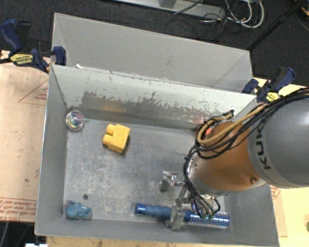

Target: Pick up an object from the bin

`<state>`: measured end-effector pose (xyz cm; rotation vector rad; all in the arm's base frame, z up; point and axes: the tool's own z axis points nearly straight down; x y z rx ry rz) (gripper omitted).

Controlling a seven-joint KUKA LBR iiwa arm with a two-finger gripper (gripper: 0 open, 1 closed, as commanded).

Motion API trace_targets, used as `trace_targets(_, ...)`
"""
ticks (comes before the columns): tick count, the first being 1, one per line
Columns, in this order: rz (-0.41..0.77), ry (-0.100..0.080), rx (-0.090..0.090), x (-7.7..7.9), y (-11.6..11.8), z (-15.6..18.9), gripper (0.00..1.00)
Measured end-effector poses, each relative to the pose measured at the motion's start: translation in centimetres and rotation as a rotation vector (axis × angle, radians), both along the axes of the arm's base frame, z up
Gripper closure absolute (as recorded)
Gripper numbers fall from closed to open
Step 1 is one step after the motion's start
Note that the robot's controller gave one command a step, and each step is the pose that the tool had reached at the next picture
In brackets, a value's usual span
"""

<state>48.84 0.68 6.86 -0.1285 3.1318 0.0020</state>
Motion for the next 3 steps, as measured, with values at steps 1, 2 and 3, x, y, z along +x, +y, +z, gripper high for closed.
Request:
trace_targets(1,0.001,0.007,0.0,-0.1,0.0,0.2,1.0)
trace_targets(2,-0.011,-0.002,0.0,1.0,1.6,12.4,1.0)
trace_targets(3,-0.029,-0.004,-0.001,3.0,0.7,24.1,1.0)
